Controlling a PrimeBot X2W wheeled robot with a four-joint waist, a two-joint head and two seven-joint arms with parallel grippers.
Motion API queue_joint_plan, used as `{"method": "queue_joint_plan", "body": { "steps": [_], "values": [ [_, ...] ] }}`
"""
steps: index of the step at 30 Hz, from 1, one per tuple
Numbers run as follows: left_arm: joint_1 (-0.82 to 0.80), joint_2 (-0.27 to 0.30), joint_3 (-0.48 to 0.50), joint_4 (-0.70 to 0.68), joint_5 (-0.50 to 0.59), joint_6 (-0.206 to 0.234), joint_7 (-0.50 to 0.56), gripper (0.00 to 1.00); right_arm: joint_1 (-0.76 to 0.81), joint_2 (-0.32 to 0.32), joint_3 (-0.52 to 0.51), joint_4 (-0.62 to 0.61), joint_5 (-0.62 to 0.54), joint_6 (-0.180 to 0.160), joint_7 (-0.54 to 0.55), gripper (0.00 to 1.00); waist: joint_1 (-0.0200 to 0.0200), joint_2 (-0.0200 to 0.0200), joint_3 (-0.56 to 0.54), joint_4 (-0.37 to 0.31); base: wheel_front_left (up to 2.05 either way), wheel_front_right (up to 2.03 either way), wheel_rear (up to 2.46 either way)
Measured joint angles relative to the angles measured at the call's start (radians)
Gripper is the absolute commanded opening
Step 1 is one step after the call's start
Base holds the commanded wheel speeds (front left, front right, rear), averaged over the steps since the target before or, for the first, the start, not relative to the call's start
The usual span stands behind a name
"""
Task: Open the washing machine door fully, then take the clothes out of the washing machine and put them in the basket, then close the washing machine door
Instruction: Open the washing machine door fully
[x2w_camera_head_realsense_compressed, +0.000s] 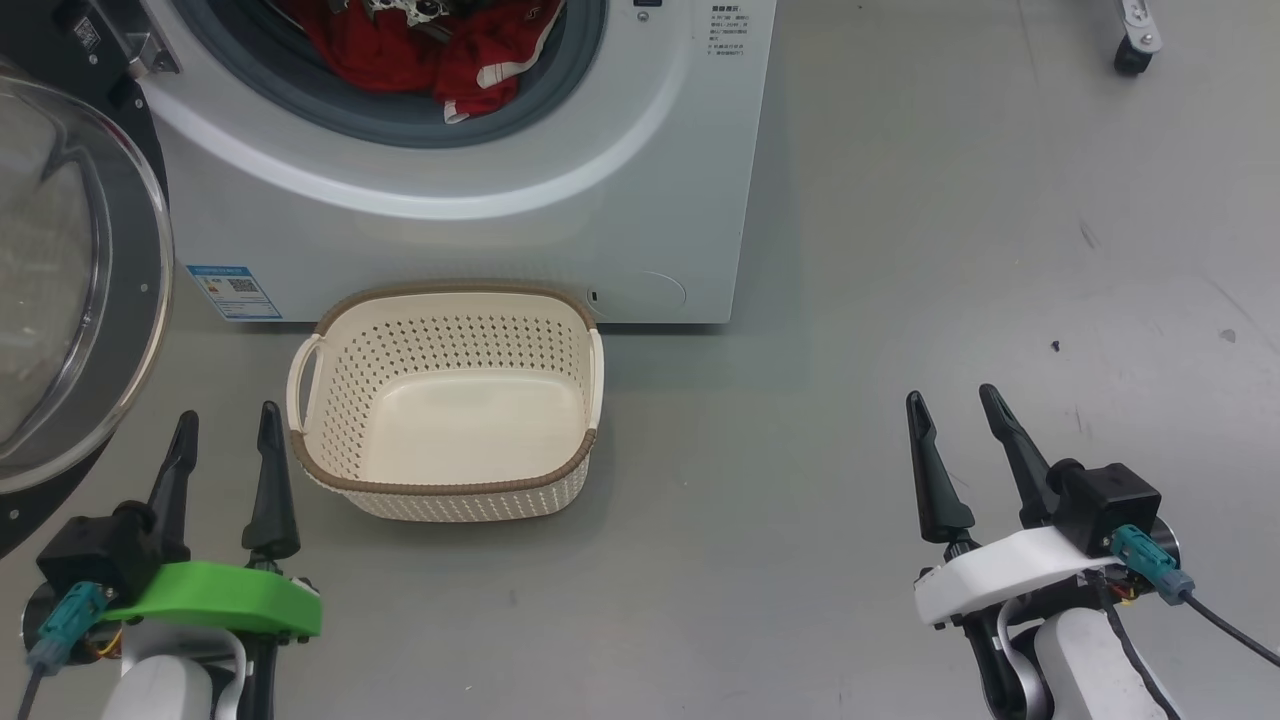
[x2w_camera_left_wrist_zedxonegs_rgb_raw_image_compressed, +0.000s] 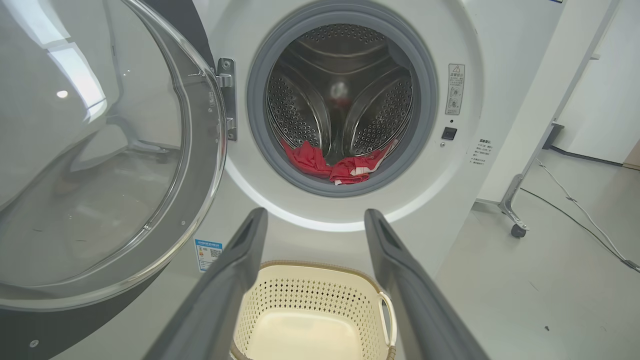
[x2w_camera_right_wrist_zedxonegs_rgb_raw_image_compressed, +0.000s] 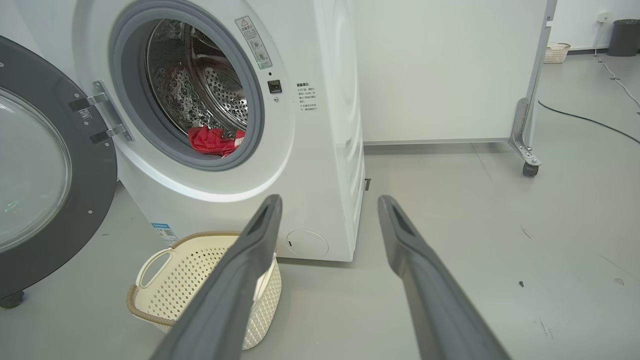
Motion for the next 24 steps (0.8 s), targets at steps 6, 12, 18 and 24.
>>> {"method": "queue_joint_plan", "body": {
  "steps": [6,12,18,24],
  "values": [
    [0.007,-0.001,0.0,-0.001,-0.002,0.0,0.0,1.0,0.002,0.001,-0.001,0.0,0.0,0.006,0.0,1.0,0.0,0.0,-0.001,0.0,0.0,0.0,0.0],
    [0.016,-0.001,0.0,-0.004,-0.006,-0.001,0.0,1.0,0.002,0.002,0.0,0.0,-0.002,0.006,0.0,1.0,0.0,0.0,-0.003,-0.003,0.0,0.0,0.0],
    [0.026,-0.001,0.0,-0.003,-0.01,-0.003,0.0,1.0,0.004,0.002,0.0,0.0,-0.006,0.006,0.0,1.0,0.0,0.0,-0.005,-0.005,0.0,0.0,0.0],
    [0.026,-0.001,-0.001,-0.003,-0.011,-0.003,0.0,1.0,0.009,0.003,0.0,0.0,-0.006,0.006,0.0,1.0,0.0,0.0,-0.006,-0.006,0.0,0.0,0.0]
  ]
}}
